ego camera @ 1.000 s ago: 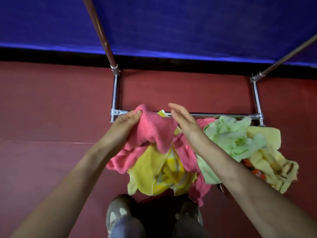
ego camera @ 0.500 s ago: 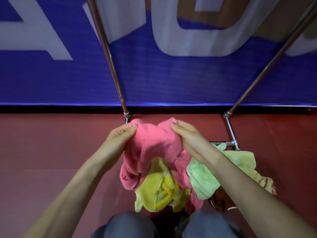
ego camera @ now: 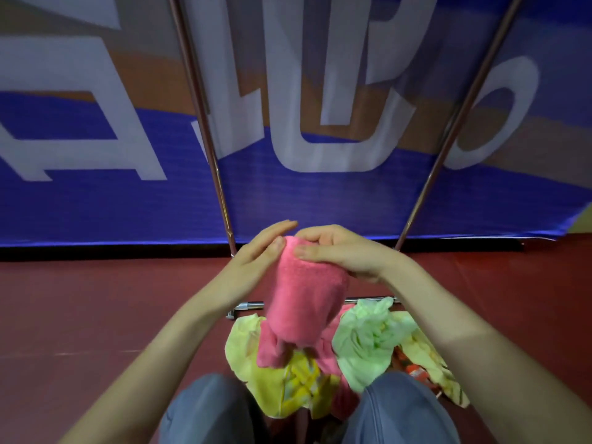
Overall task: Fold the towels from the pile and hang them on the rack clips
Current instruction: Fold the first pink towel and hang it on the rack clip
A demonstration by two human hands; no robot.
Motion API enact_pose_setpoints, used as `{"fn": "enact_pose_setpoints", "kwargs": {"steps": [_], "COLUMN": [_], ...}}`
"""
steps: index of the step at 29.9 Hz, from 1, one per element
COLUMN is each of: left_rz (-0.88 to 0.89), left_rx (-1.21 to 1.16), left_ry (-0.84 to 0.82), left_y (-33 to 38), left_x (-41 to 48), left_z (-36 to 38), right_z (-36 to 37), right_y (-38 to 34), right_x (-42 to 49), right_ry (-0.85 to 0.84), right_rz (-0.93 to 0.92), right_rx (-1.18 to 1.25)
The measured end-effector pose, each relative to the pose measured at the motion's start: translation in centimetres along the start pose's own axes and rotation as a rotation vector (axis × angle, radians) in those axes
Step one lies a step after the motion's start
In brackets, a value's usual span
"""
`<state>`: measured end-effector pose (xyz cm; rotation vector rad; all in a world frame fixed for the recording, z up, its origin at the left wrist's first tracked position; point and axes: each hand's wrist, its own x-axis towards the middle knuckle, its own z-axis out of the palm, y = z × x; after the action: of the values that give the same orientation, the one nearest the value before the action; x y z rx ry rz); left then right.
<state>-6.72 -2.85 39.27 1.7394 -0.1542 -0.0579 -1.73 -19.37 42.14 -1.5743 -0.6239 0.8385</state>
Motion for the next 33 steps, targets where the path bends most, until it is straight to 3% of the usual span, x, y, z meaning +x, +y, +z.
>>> {"fn": "enact_pose_setpoints", "kwargs": {"steps": [5,10,19,25,29,33], "left_rz": [0.075,0.082,0.042,0.043,0.02,0.116], "left_rx": [0.028,0.112,0.41,0.514,0.573,0.615], "left_ry": [0.008,0.092,0.063,-0.064,-0.056,0.028], "left_y": [2.3,3.3,5.7,5.9,5.7,5.9], "left_x": [-1.7,-3.0,-4.9,-5.4,-5.6,-5.4], "left_z": [0.7,0.5,-1.3,-2.8,-3.4,-4.0], "right_z": [0.2,0.2,-1.2,-2.4,-3.1,-3.4], "right_y": [-2.1,-1.5,1.5,1.5,0.3,-0.1], "right_x": [-2.5,-4.4,-8.3,-10.0,-10.6,-11.5], "right_ry": [0.046,0.095,0.087,0.332,0.289,0.186], "right_rz": [-0.026,-0.01,0.199,0.099,0.101,0.179], "right_rx": [-0.126,-0.099,-0.426,-0.43,-0.42,-0.48]}}
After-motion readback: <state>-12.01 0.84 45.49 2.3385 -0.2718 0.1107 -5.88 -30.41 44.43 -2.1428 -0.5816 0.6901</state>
